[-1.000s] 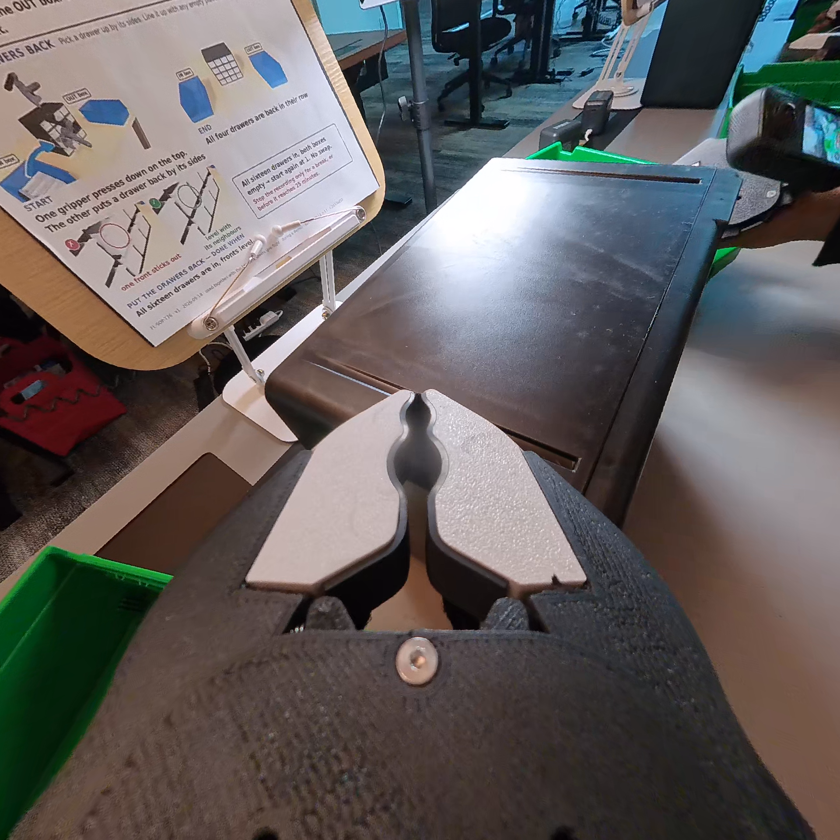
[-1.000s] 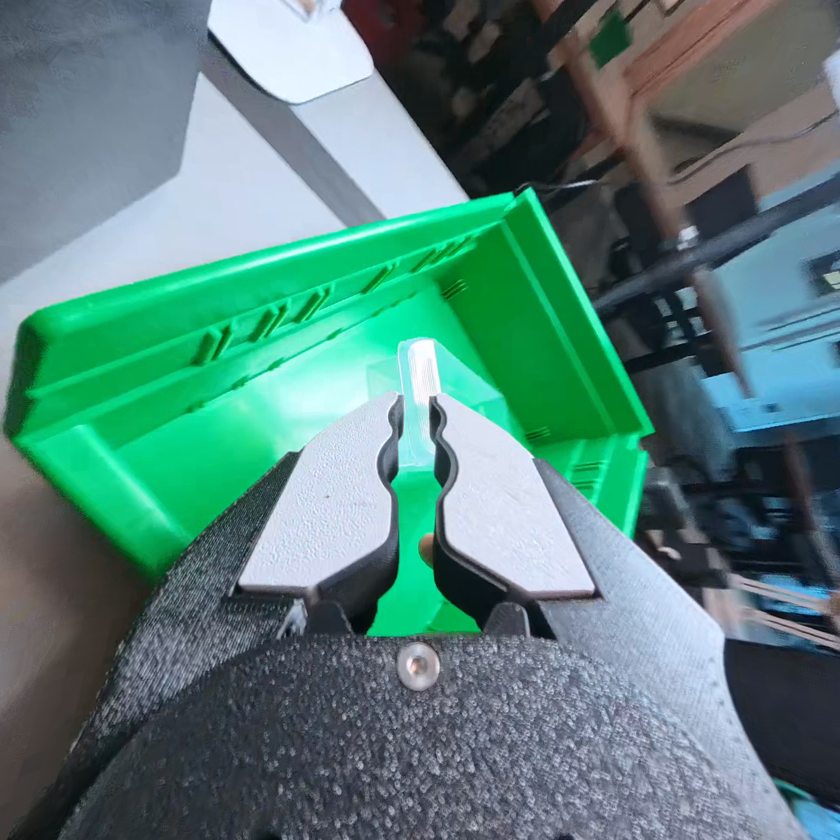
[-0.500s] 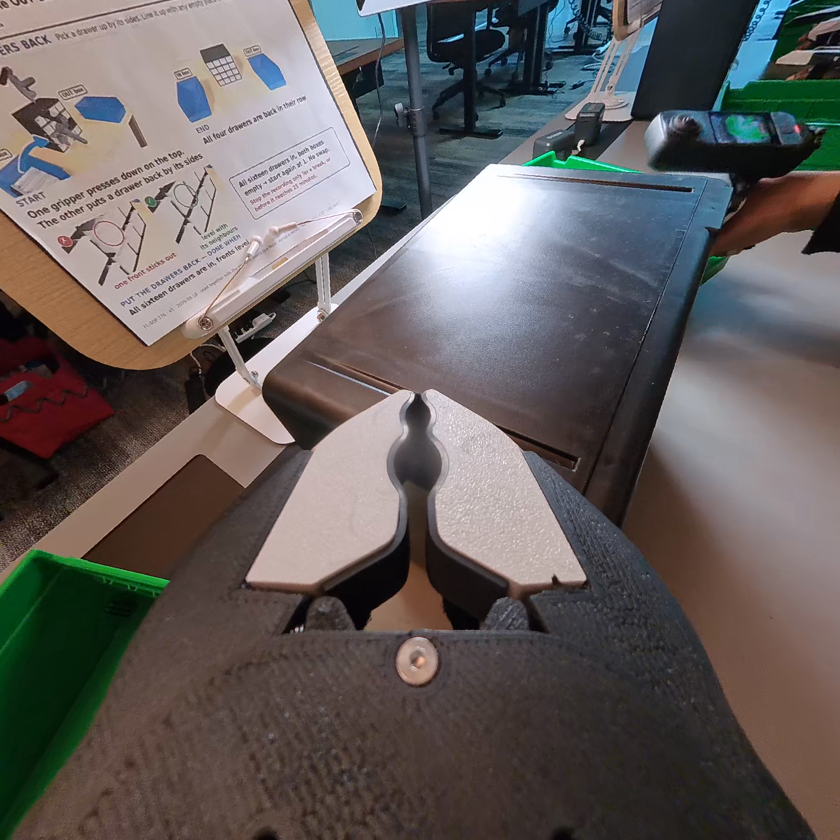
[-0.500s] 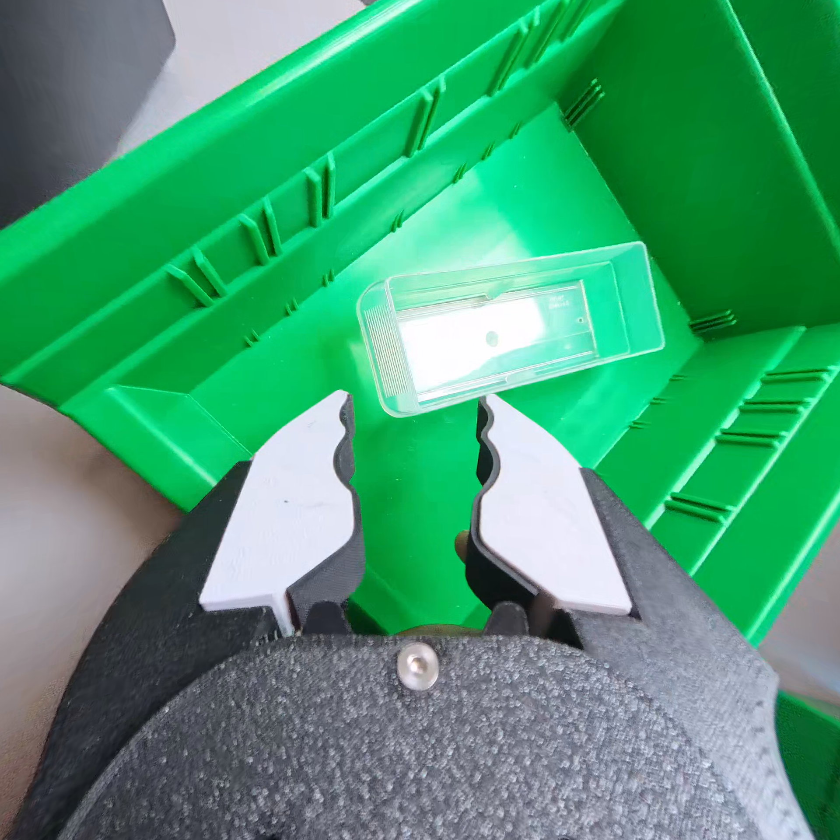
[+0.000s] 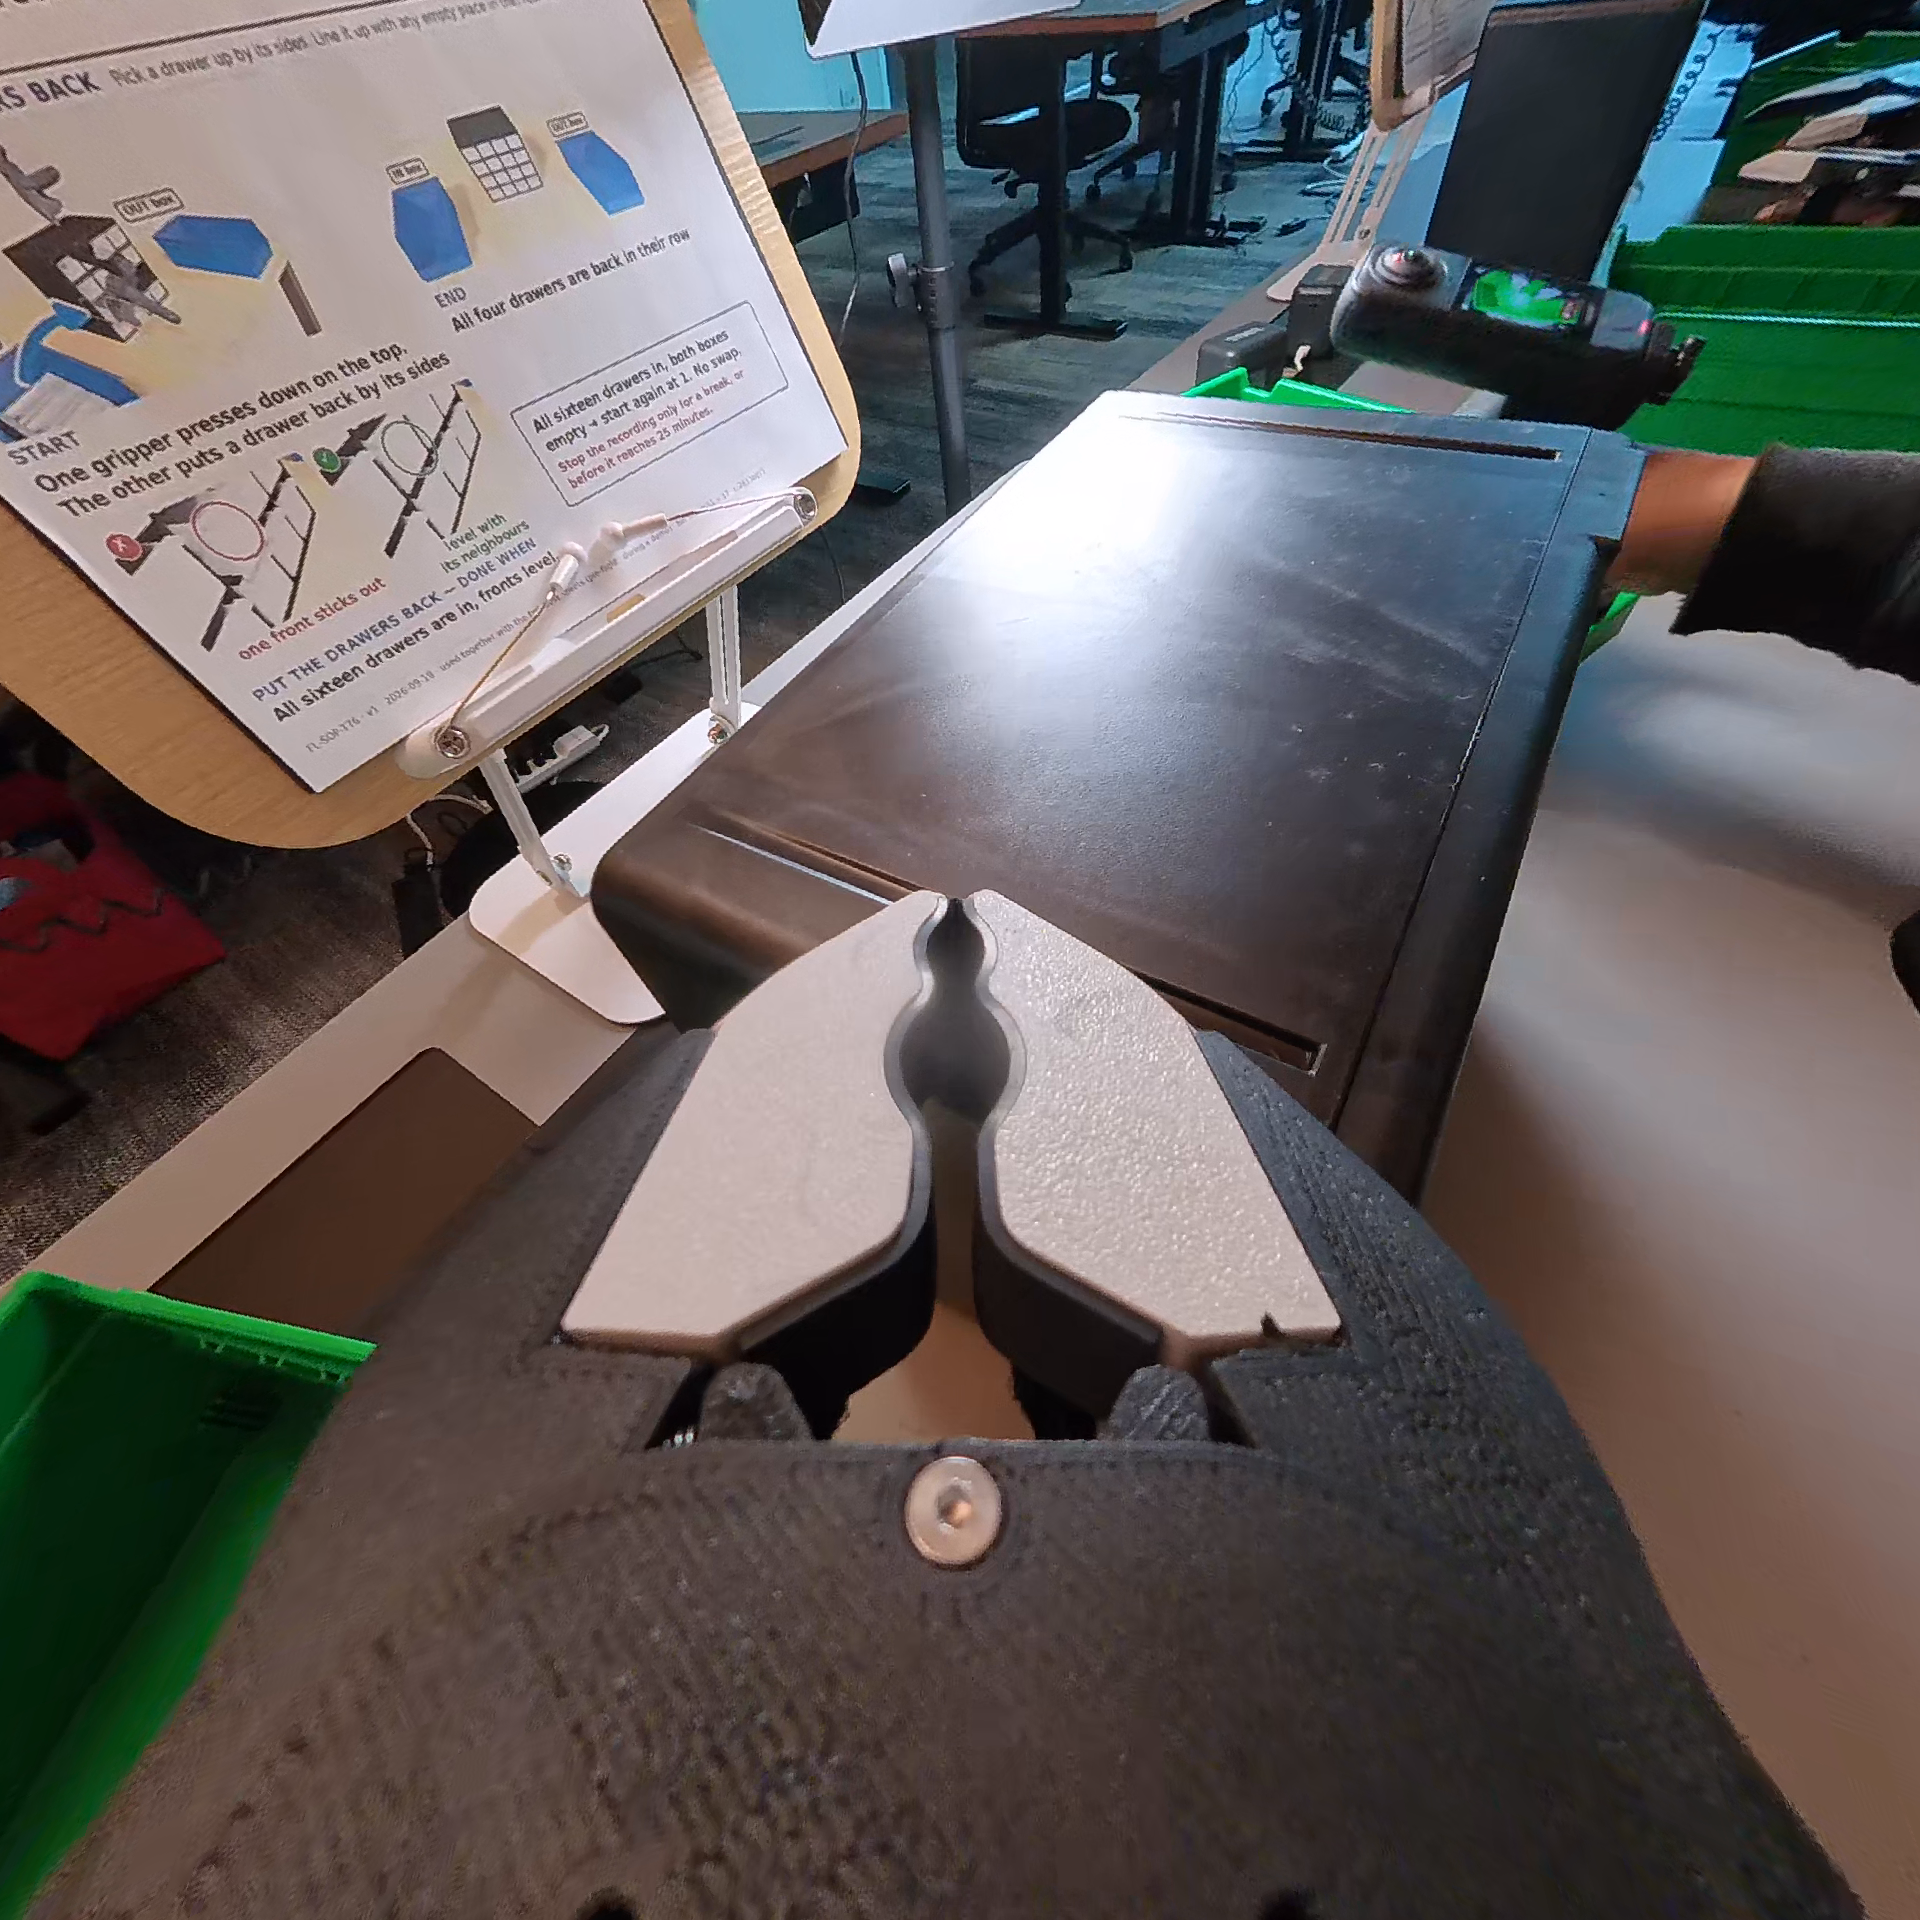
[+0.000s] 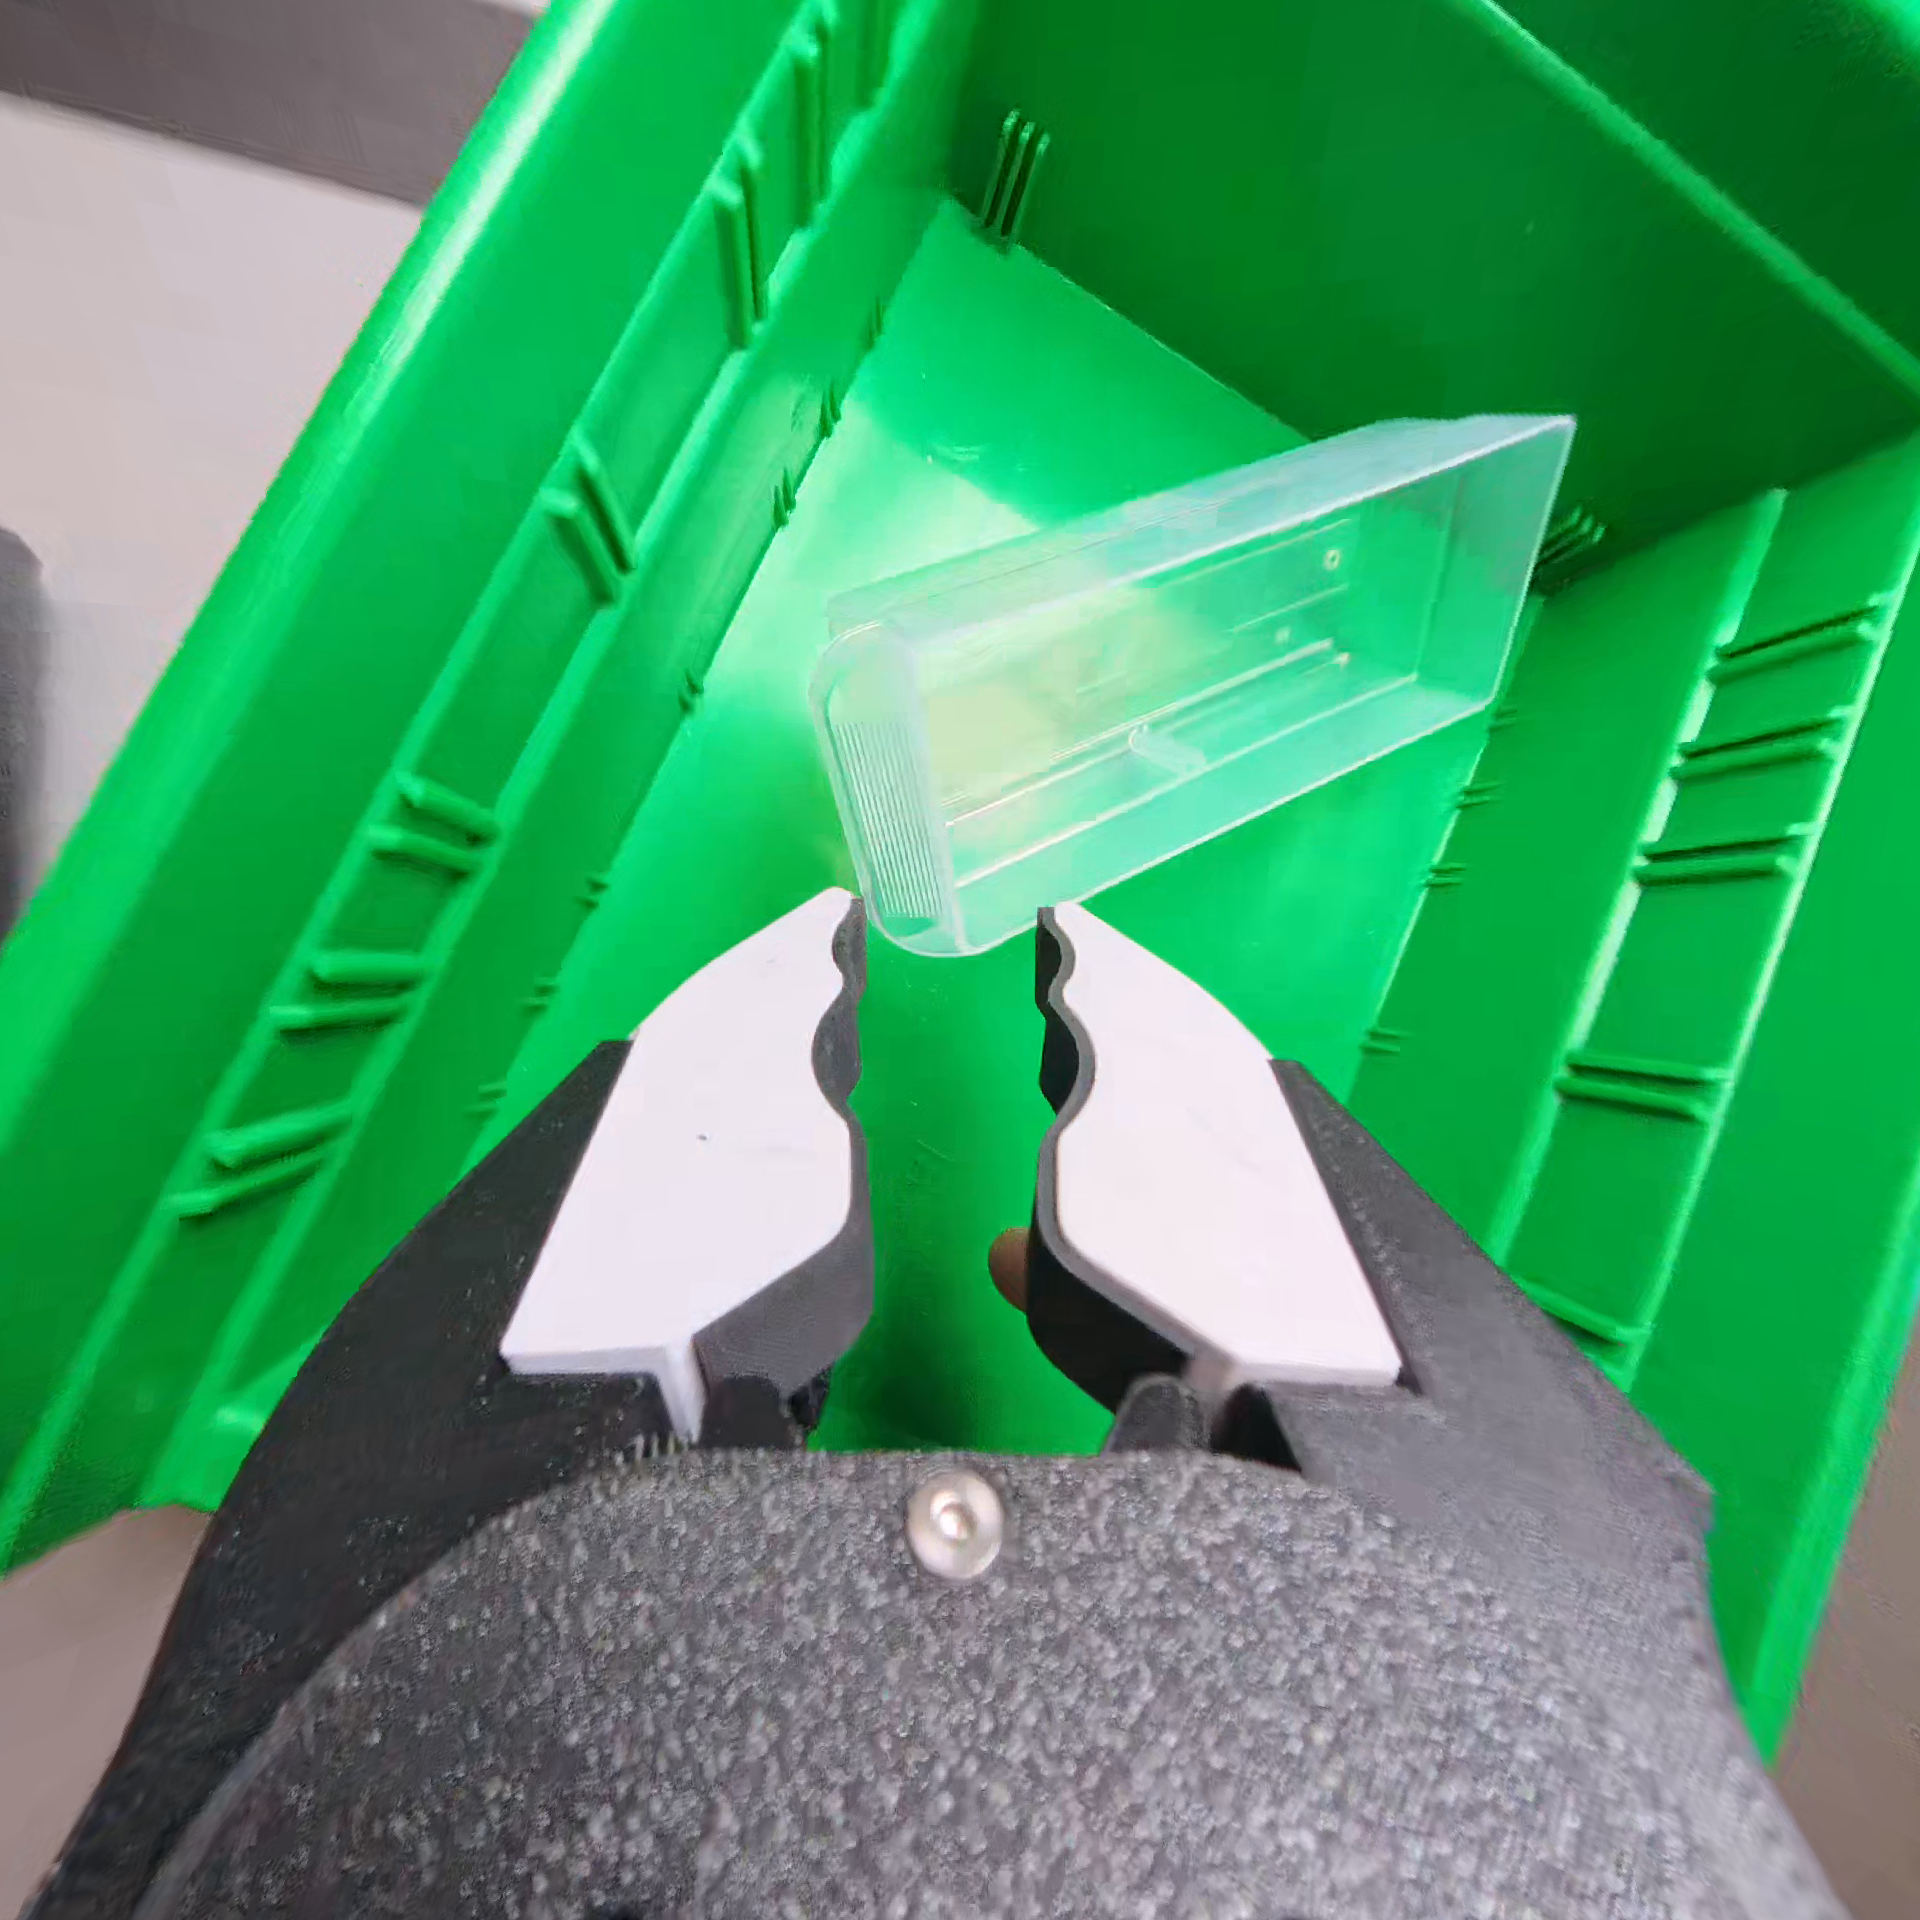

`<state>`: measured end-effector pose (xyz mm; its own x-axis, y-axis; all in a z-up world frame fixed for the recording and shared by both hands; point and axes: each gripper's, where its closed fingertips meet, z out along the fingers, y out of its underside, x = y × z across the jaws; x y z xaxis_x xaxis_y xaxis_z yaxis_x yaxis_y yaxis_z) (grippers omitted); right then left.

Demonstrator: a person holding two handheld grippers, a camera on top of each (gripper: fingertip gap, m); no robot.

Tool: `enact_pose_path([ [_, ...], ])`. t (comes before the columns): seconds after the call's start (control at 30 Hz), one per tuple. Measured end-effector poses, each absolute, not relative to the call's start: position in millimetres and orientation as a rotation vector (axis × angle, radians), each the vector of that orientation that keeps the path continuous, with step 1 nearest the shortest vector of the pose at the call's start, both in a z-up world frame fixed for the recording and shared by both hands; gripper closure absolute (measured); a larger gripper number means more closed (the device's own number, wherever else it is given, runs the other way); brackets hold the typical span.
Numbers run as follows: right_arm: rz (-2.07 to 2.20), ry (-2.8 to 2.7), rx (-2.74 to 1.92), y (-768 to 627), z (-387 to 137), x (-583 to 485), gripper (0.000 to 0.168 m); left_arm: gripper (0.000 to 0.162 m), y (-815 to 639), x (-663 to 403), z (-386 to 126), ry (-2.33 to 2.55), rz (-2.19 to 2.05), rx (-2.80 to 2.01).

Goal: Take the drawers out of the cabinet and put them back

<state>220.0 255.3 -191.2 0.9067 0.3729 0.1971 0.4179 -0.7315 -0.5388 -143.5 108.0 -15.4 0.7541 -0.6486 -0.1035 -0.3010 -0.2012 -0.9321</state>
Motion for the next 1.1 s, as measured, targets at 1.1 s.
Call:
enact_pose_path([
  [1.1, -0.201, -1.453, -2.256, 285, -182, 193, 0.154, 0.161, 108, -143, -15, 0.745, -0.423, -1.773],
])
